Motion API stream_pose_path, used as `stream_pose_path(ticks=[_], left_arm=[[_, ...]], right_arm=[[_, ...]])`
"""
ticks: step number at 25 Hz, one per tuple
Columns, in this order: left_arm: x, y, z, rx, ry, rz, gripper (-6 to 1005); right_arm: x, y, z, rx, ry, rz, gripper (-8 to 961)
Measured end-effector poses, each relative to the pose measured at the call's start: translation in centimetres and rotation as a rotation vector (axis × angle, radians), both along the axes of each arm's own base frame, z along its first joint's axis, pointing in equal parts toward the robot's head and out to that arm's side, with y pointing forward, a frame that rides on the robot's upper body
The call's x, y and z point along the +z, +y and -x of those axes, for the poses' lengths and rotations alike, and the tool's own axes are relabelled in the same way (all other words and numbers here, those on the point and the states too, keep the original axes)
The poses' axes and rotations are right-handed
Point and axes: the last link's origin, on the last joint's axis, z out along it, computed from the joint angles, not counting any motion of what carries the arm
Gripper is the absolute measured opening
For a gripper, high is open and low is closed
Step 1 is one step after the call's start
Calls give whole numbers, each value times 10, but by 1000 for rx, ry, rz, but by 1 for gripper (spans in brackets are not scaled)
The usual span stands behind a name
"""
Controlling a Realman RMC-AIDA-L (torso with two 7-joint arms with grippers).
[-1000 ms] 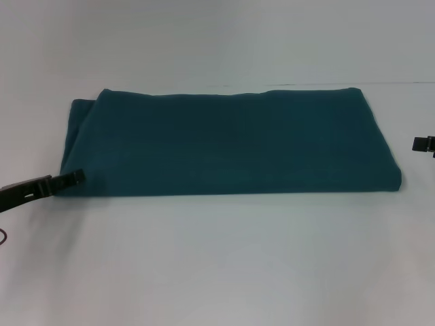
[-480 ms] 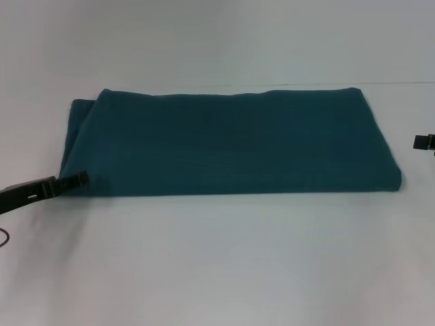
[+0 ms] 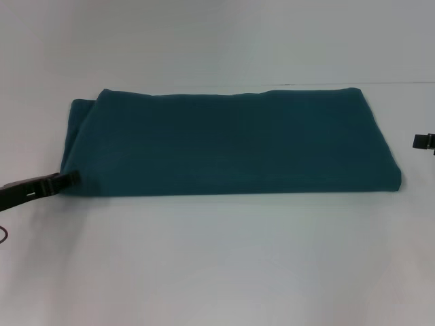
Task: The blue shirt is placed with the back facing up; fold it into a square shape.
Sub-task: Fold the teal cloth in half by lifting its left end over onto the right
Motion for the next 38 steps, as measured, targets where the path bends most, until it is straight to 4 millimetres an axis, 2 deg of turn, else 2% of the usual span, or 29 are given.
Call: stream_pose_path(ticks=[8, 16, 22, 38], left_arm=[[0, 4, -2, -4, 16, -3, 353], [-1, 7, -2, -3, 30, -5, 113], [0, 7, -4, -4, 24, -3, 4], [1, 8, -5, -6, 24, -6, 4]], right_arm=[[-2, 0, -1, -4, 1, 2, 716], [-3, -1, -3, -11, 3, 1, 714], [-7, -2, -8, -33, 1, 14, 712], [-45, 6, -3, -46, -36, 72, 692]])
